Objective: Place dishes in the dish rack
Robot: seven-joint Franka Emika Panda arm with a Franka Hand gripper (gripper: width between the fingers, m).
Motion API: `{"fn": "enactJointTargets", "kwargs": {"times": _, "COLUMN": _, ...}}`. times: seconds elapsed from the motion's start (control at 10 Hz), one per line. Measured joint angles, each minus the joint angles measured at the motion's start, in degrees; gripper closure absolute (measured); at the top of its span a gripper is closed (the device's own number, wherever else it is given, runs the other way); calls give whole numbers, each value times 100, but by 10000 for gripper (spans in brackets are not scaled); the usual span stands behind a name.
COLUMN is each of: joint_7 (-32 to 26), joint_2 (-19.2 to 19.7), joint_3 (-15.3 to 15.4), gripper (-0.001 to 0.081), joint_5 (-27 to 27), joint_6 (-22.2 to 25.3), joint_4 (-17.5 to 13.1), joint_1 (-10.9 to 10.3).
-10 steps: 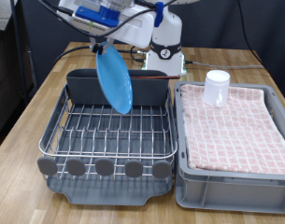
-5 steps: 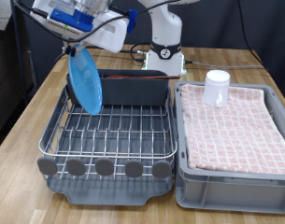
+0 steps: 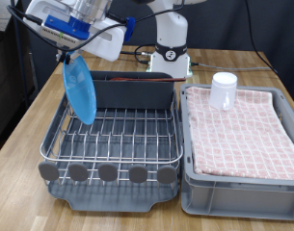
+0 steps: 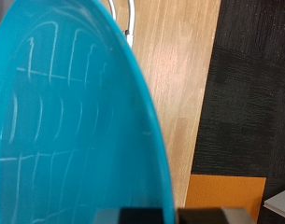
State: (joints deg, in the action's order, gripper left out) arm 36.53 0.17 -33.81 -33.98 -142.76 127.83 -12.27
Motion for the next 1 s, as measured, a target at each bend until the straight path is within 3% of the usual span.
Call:
{"fn": "enactJointTargets", "kwargs": {"times": 0.2, "joint_7": 13, "joint_2": 32, "joint_3": 0, "gripper": 784, "joint_5": -17, "joint_6": 0, "joint_4": -12, "joint_1": -3}}
{"fn": "enactJointTargets", "kwargs": {"times": 0.6, "joint_7": 302, "joint_2": 45, "joint_3": 25, "gripper": 784, "joint_5": -771, "joint_6": 22, "joint_4": -42, "joint_1": -44}}
{"fn": "enactJointTargets", "kwargs": {"times": 1.0, "joint_7": 675, "joint_2": 231, "joint_3": 150, "gripper": 784, "joint_5": -1024, "joint_6": 40, "joint_4": -59, "joint_1": -83}}
